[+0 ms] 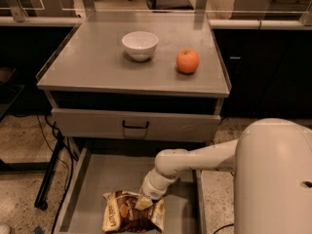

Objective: Pick brown chip bag from middle drawer and place on counter

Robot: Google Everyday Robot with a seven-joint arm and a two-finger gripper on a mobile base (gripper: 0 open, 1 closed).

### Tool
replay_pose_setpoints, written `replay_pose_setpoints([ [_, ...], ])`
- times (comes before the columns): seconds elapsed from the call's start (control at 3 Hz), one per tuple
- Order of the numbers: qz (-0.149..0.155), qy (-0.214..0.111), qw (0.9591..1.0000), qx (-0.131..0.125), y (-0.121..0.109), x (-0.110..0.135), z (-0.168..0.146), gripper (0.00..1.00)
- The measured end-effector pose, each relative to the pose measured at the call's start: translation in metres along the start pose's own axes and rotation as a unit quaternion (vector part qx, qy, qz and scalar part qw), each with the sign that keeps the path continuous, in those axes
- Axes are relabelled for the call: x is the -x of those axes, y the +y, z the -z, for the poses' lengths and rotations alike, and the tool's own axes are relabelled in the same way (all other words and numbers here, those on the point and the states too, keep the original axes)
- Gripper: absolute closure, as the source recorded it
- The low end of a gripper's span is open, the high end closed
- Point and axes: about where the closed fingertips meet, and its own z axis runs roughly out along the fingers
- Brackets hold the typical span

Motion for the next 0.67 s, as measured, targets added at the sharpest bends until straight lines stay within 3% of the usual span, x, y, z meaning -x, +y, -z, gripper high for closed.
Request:
replay_pose_setpoints([
  [0.67, 0.021, -0.003, 0.9997, 0.011, 0.014, 0.045, 0.060, 1.00],
])
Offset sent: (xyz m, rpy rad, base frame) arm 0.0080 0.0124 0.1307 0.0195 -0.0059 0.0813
